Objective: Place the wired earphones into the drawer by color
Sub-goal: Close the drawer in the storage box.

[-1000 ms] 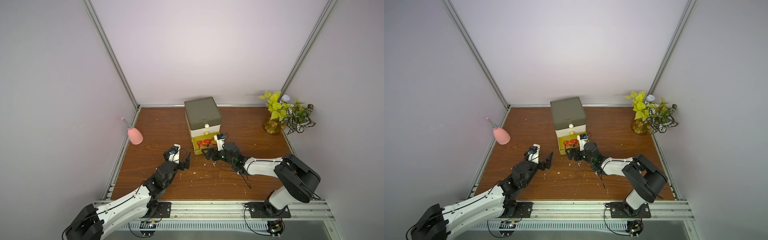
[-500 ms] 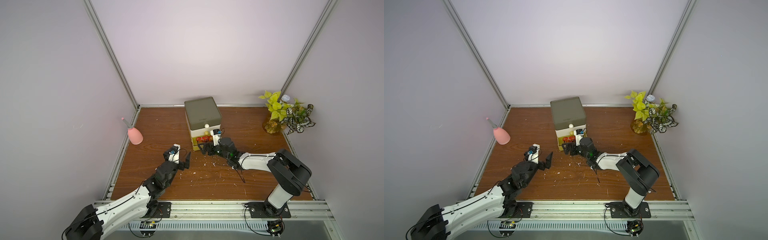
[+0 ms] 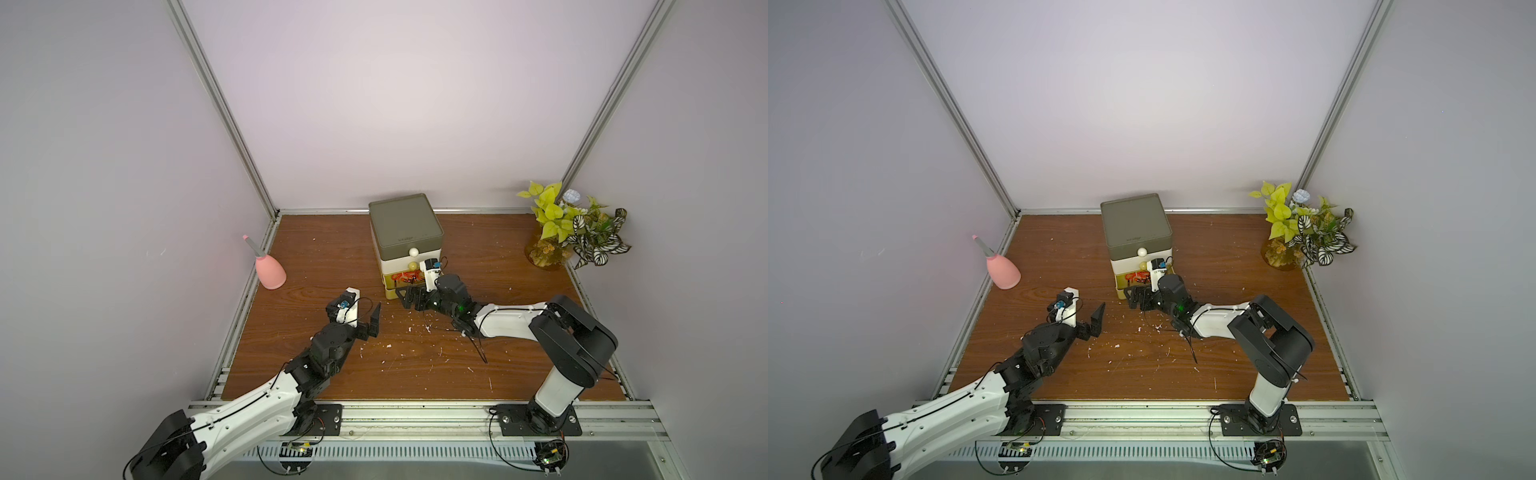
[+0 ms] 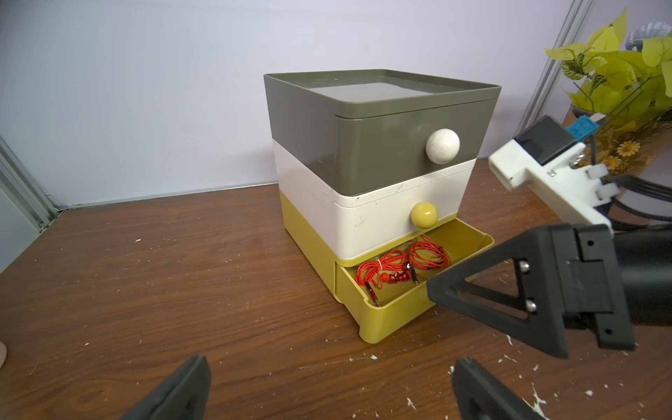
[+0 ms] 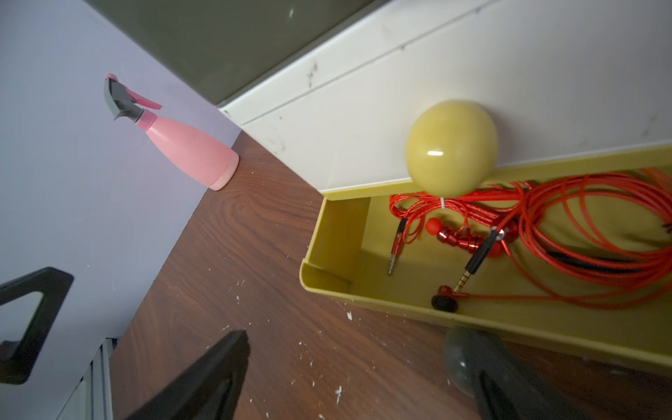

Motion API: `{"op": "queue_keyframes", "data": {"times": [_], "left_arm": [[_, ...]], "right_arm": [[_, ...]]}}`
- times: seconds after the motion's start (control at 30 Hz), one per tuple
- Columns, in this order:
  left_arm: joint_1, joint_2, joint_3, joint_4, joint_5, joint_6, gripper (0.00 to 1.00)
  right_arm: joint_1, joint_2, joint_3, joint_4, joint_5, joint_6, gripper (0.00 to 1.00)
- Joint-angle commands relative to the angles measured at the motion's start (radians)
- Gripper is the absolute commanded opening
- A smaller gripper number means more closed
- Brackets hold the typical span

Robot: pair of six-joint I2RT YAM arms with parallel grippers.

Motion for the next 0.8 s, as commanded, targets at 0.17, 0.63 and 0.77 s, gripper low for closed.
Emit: {"op": "queue_keyframes", "data": {"times": [0.17,0.63,0.77], "left_arm": [[0.009,-0.01,-0.014,-0.002,-0.013,-0.005,0.99],[0.009,-0.007,-0.018,0.004,-0.02,-0.002,0.99],[0.008,-0.007,-0.02,0.007,-0.019,-0.002,0.99]], "right_arm": [[-0.019,0.047,0.071,0.031,0.044,-0.063,0.99],[-0.034,0.141,0.072,0.244,0.07,-0.12,0.99],[-0.035,0.165,0.068,0.31,0.076,-0.13,0.99]]}}
